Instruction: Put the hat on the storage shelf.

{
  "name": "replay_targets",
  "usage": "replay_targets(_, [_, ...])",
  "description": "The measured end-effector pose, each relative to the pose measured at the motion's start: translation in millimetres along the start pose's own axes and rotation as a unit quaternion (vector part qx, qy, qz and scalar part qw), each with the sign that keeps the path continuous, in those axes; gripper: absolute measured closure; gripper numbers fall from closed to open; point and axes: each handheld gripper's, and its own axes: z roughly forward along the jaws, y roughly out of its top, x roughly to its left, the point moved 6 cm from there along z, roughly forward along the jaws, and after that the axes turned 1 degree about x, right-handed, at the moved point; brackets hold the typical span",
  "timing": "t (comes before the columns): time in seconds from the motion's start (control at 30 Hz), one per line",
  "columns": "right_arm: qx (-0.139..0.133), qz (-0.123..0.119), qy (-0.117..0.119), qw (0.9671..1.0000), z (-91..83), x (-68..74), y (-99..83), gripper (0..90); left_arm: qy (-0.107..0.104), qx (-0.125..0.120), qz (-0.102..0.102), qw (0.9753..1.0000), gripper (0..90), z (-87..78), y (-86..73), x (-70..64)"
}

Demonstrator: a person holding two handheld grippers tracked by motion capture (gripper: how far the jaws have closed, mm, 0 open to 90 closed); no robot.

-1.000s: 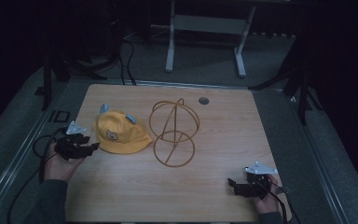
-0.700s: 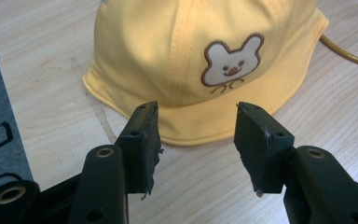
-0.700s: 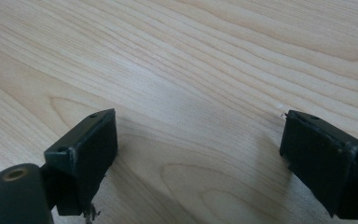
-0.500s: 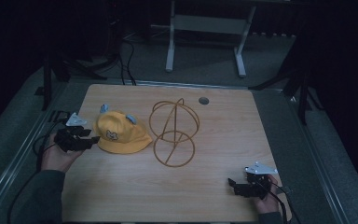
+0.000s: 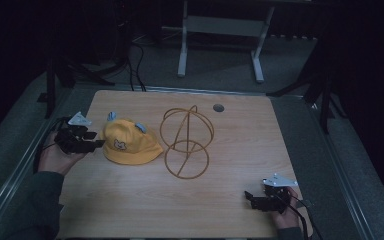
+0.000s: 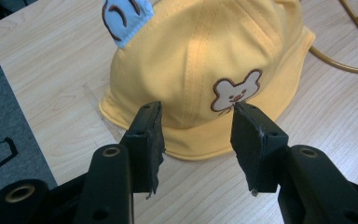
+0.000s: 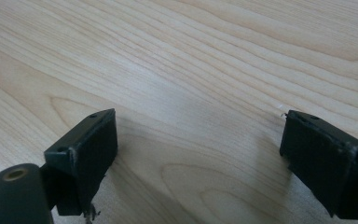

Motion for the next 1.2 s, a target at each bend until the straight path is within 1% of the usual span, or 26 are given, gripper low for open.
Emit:
replay_targets(0.17, [0.0, 0.0, 0.0, 1.0, 0.0, 0.0, 0.0, 11.0, -0.009, 0.022, 0.025, 0.9994, 53.0, 3.3, 3.3, -1.1])
replay_targets(0.27, [0.0, 0.0, 0.0, 1.0, 0.0, 0.1, 0.0, 11.0, -0.015, 0.026, 0.033, 0.999, 52.9, 4.4, 6.9, -2.6])
replay_targets(0.4, [0.0, 0.0, 0.0, 1.0, 0.0, 0.0, 0.0, 11.0, -0.017, 0.031, 0.042, 0.9985, 52.9, 5.8, 12.4, -2.2])
replay_targets(0.47, [0.0, 0.0, 0.0, 1.0, 0.0, 0.0, 0.0, 11.0, -0.017, 0.037, 0.047, 0.9981, 52.8, 6.2, 14.9, -1.7])
replay_targets(0.53, [0.0, 0.0, 0.0, 1.0, 0.0, 0.0, 0.0, 11.0, -0.021, 0.038, 0.052, 0.9977, 52.5, 6.2, 18.0, -2.2])
replay_targets(0.77, [0.0, 0.0, 0.0, 1.0, 0.0, 0.0, 0.0, 11.0, -0.013, 0.048, 0.07, 0.9963, 52.1, 3.1, 30.5, -1.8])
replay_targets(0.9, [0.0, 0.0, 0.0, 1.0, 0.0, 0.0, 0.0, 11.0, -0.007, 0.051, 0.078, 0.9956, 50.1, 1.7, 37.2, 0.7])
replay_targets(1.03, [0.0, 0.0, 0.0, 1.0, 0.0, 0.0, 0.0, 11.0, -0.007, 0.055, 0.088, 0.9945, 46.8, 2.2, 43.4, 1.6])
replay_targets(1.13, [0.0, 0.0, 0.0, 1.0, 0.0, 0.0, 0.0, 11.0, -0.014, 0.063, 0.098, 0.9931, 44.4, 3.7, 47.7, 0.9])
replay_targets(1.17, [0.0, 0.0, 0.0, 1.0, 0.0, 0.0, 0.0, 11.0, -0.016, 0.069, 0.103, 0.9922, 43.5, 3.9, 49.2, 0.8])
replay_targets(1.2, [0.0, 0.0, 0.0, 1.0, 0.0, 0.0, 0.0, 11.0, -0.018, 0.069, 0.105, 0.9919, 42.4, 4.7, 51.0, 0.3])
